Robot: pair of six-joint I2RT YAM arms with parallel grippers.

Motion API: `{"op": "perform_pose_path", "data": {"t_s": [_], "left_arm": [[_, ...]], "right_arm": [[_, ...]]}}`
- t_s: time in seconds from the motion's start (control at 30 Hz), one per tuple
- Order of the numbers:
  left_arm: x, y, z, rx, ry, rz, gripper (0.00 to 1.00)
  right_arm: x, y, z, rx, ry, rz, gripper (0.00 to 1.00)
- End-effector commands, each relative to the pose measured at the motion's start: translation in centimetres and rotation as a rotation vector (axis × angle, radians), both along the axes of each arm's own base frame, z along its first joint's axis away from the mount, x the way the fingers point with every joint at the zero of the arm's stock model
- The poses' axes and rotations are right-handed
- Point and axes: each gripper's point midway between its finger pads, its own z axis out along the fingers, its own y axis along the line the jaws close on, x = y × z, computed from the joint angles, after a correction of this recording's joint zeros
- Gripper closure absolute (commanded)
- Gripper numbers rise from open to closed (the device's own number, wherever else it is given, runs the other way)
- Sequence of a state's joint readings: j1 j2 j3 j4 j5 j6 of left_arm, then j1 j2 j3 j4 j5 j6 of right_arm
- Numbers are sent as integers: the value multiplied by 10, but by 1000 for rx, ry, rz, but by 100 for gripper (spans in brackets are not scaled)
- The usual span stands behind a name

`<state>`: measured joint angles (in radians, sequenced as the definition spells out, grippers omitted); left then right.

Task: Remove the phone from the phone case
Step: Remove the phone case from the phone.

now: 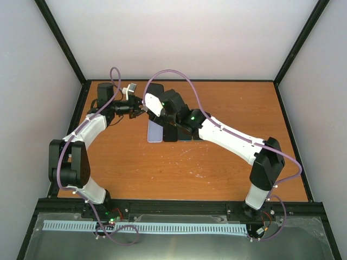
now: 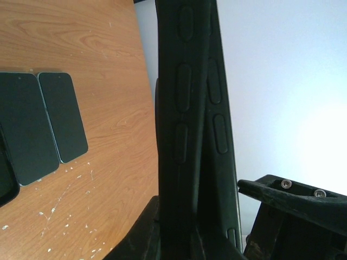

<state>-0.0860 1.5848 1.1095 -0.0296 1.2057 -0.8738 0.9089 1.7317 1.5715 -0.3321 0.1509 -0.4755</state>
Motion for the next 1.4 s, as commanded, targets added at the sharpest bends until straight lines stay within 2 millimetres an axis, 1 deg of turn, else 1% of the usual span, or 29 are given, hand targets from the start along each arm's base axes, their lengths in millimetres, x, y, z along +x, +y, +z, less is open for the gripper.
{"op": "perform_pose_path", "data": {"t_s": [0.0,0.13,0.27,0.37,0.47,0.5,0.67,0.77,0.83,0.9,0.97,1.03,1.07,1.17,1.27,1.37], "left_arm": [[-3,0,20,-17,-78,-24,99],[-4,-1,19,-22,-72,-30,99],[-6,-1,16,-23,-67,-31,99],[-7,-2,17,-36,-62,-43,99],[-9,-4,18,-45,-56,-58,99],[-9,-4,19,-47,-57,-61,99],[-15,-5,20,-62,-57,-84,99],[-17,-6,20,-64,-61,-90,99],[-19,-6,20,-65,-60,-93,99],[-19,-5,19,-64,-61,-93,99],[-17,-4,17,-58,-59,-85,99],[-13,-1,12,-51,-50,-69,99],[-11,1,11,-46,-50,-61,99],[-4,3,5,-18,-54,-33,99],[6,9,-8,19,-42,8,99],[16,18,-21,56,-26,54,99]], "right_arm": [[17,1,22,14,-116,-66,42],[26,0,22,-29,-239,-109,45],[24,1,25,-29,-285,-116,46],[26,2,26,-61,-375,-128,48],[31,0,22,-115,-492,-153,49],[33,-2,15,-140,-523,-160,49],[36,-2,3,-184,-606,-167,50],[38,-2,0,-202,-640,-172,54],[39,-4,2,-212,-687,-181,59],[39,-4,1,-220,-711,-184,69],[38,-5,5,-208,-712,-187,81],[36,-8,14,-180,-699,-193,93],[35,-9,18,-165,-689,-194,96],[31,-11,38,-97,-655,-199,97],[28,-12,56,-37,-622,-204,97],[27,-10,60,-11,-572,-194,97]]}}
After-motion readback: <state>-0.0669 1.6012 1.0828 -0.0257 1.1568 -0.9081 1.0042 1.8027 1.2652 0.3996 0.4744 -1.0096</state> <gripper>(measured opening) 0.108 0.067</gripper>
